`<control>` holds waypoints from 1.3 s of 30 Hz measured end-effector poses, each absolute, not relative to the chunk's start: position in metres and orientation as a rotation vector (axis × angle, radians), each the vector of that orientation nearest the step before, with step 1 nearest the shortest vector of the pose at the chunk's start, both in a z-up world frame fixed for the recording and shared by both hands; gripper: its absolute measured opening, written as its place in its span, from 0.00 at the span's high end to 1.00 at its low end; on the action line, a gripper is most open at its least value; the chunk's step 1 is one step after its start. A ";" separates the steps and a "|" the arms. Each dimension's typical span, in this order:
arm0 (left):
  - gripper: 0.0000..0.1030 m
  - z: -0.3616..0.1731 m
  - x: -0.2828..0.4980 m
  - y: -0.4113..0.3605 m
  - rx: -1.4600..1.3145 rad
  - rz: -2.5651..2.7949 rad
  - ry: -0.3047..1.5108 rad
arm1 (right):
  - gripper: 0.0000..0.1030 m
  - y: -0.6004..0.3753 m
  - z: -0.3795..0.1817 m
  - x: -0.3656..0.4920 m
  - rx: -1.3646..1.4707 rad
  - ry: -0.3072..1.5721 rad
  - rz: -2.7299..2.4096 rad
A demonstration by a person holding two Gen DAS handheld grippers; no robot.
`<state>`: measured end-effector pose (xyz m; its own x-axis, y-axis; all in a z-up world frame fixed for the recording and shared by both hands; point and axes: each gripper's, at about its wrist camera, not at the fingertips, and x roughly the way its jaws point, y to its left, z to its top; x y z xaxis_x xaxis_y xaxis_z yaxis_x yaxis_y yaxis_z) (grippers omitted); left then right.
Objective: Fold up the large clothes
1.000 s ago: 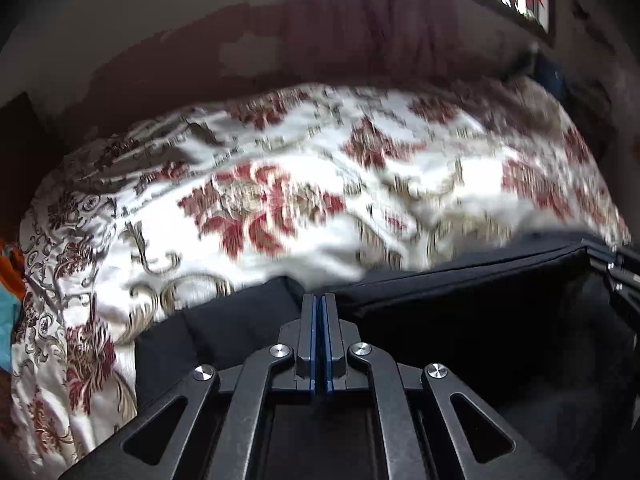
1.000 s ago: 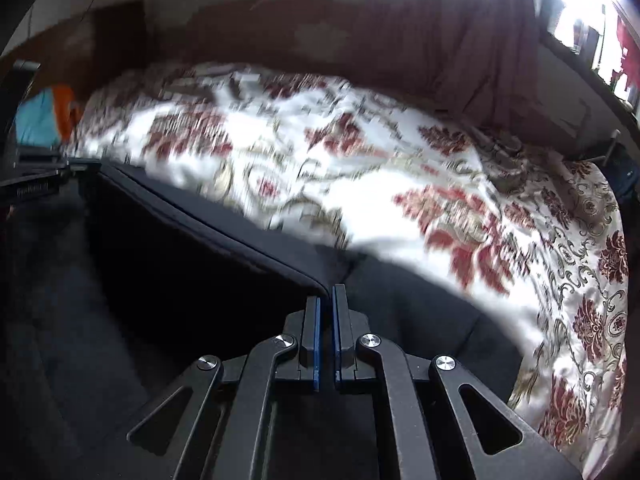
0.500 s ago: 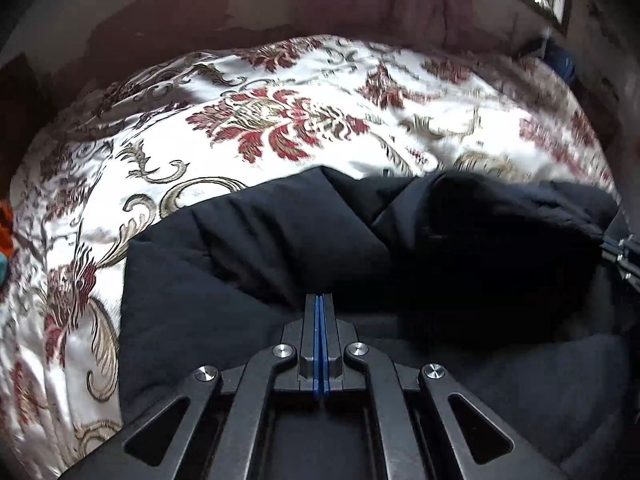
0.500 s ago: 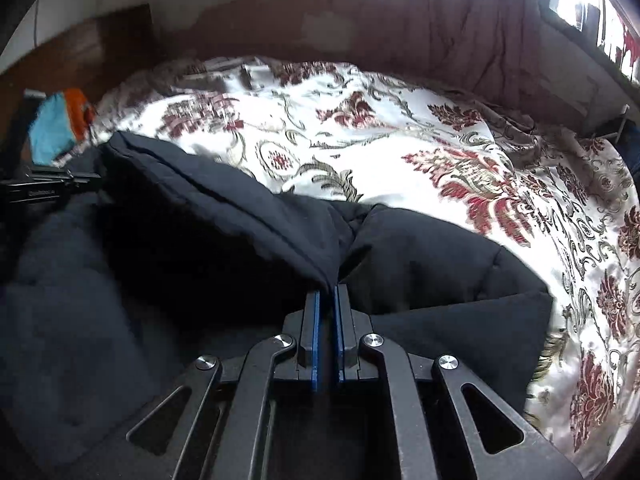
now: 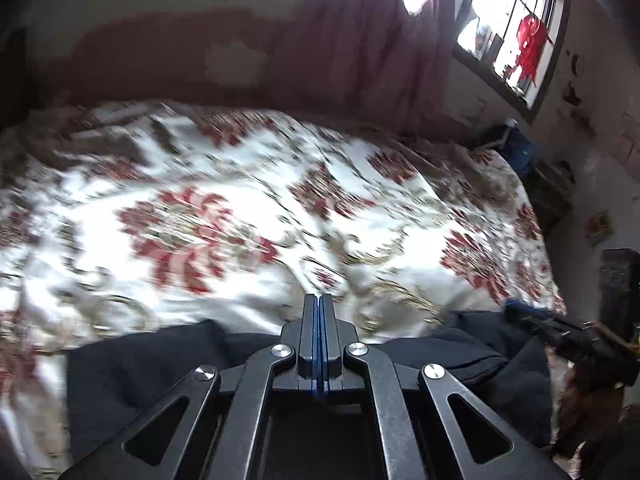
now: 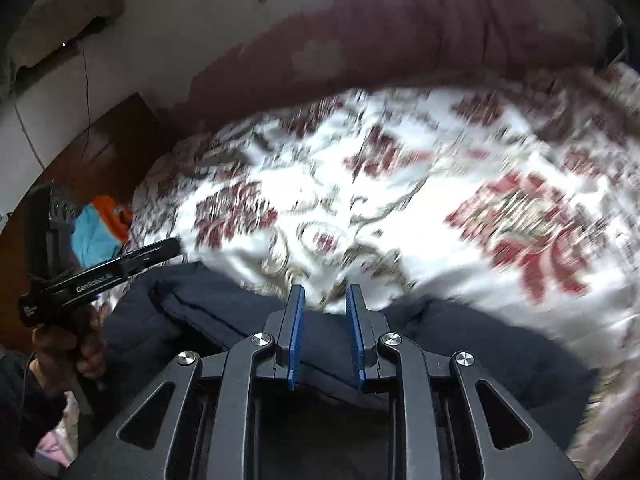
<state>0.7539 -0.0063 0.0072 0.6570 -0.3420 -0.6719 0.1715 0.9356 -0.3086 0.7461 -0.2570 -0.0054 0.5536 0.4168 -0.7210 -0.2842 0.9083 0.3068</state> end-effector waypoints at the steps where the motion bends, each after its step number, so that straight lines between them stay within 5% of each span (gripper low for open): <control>1: 0.98 -0.001 0.757 -0.015 -0.219 -0.319 0.828 | 0.82 -0.253 -0.012 0.744 0.136 0.912 0.428; 14: 0.96 -0.072 0.726 -0.049 0.112 -0.532 1.060 | 0.84 -0.214 -0.068 0.726 -0.227 1.126 0.514; 27: 0.96 -0.102 0.725 -0.069 0.250 -0.436 1.041 | 0.84 -0.206 -0.085 0.710 -0.235 1.022 0.441; 31: 0.96 -0.084 0.718 -0.059 0.201 -0.429 1.009 | 0.81 -0.217 -0.061 0.692 -0.181 0.994 0.401; 37: 0.98 -0.057 0.705 -0.040 0.078 -0.348 0.972 | 0.61 -0.229 -0.035 0.667 -0.189 0.904 0.352; 39: 0.86 -0.051 0.700 -0.034 0.027 -0.333 0.965 | 0.56 -0.233 -0.029 0.666 -0.178 0.901 0.339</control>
